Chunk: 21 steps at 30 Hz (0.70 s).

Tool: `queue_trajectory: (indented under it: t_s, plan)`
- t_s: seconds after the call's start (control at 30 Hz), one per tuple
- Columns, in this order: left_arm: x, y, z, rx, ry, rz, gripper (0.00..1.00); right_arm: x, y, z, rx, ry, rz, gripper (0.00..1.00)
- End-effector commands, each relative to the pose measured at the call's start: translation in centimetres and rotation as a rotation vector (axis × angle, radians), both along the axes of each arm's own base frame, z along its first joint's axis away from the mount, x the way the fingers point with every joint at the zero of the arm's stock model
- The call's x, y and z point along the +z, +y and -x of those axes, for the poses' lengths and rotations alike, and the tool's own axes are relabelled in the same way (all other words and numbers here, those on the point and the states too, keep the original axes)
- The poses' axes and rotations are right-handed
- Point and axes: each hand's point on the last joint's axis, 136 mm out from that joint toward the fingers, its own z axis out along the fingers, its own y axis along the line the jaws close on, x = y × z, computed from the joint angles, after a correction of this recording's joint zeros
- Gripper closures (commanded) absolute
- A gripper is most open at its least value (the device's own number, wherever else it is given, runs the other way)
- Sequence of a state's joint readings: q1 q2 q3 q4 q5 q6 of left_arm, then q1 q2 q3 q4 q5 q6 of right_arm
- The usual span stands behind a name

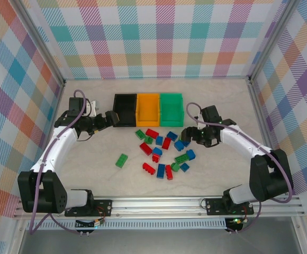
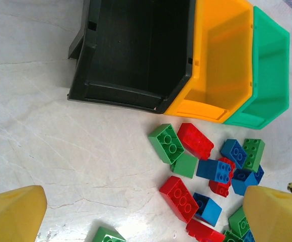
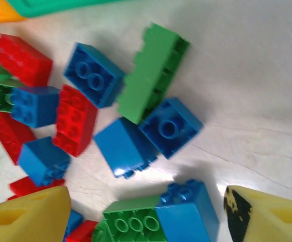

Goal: Sort the legos into containers by color
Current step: Pick up the lego from the center of the table.

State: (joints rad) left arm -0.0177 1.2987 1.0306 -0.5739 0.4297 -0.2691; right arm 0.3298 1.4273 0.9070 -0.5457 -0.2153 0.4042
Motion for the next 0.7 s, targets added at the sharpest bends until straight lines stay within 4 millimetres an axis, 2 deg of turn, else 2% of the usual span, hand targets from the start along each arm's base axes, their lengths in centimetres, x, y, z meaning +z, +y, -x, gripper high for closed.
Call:
queue_trajectory:
  t_s: [0.0, 0.23, 0.43, 0.67]
  plan:
    - [-0.4, -0.3, 0.4, -0.006, 0.038, 0.034, 0.00, 0.6, 0.2, -1.5, -0.058, -0.028, 0.016, 0.28]
    - [0.1, 0.4, 1.2, 0.038, 0.027, 0.008, 0.00, -0.6, 2.2, -4.5, -0.026, 0.008, 0.135, 0.43]
    - [-1.2, 0.6, 2.9, 0.052, 0.055, 0.011, 0.00, -2.3, 2.7, -5.9, -0.007, 0.041, 0.242, 0.46]
    - [-1.2, 1.0, 4.5, 0.025, 0.068, -0.042, 0.00, -4.1, 2.5, -6.5, 0.008, 0.078, 0.329, 0.48]
